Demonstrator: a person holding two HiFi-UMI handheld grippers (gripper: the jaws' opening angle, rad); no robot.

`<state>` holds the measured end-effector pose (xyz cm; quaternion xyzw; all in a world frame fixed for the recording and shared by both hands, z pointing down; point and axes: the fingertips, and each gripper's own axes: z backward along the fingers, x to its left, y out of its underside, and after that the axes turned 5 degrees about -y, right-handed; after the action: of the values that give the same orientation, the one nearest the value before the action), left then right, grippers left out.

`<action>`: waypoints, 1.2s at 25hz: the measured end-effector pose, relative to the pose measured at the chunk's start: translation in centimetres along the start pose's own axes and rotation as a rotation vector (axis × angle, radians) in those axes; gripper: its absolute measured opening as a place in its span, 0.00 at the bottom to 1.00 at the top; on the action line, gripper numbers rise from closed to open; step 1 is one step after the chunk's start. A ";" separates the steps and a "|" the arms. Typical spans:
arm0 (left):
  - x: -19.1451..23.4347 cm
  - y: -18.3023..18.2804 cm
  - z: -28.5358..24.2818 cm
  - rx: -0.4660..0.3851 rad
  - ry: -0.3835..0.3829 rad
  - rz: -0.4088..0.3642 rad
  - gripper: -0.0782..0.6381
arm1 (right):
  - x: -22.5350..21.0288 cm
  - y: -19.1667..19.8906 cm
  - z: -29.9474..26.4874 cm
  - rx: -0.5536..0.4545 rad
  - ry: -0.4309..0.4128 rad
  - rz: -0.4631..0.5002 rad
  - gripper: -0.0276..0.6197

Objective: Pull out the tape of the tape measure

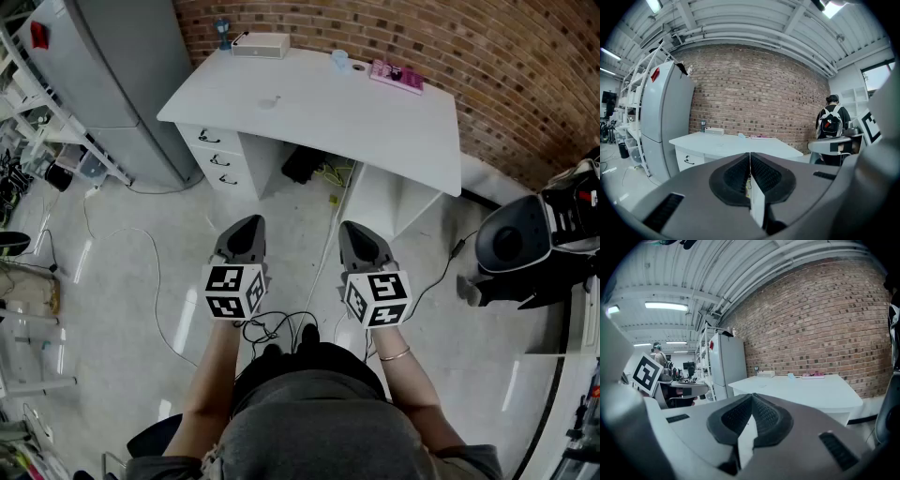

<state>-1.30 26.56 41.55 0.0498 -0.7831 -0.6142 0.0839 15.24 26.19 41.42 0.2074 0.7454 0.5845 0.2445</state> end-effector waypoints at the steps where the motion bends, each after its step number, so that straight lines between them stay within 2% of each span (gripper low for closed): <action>1: -0.1 0.0 0.0 0.000 0.000 0.001 0.14 | 0.0 0.1 0.0 0.002 -0.002 0.002 0.05; 14: 0.0 1.2 -0.2 0.021 -0.012 0.035 0.14 | -1.2 1.0 -0.1 0.014 -0.006 -0.052 0.05; 22: -0.3 1.0 0.0 0.009 -0.052 0.042 0.15 | -2.1 1.0 -0.4 0.022 -0.039 -0.056 0.15; 25: -0.2 0.9 0.3 0.009 -0.073 0.043 0.23 | -2.0 1.0 -0.4 0.027 -0.054 -0.057 0.17; 30: 0.2 0.6 0.7 0.006 -0.100 0.054 0.29 | -2.0 1.1 -0.4 0.031 -0.069 -0.065 0.20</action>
<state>-1.66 27.36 41.94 -0.0016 -0.7891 -0.6112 0.0611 16.61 24.94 42.82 0.2068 0.7518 0.5571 0.2859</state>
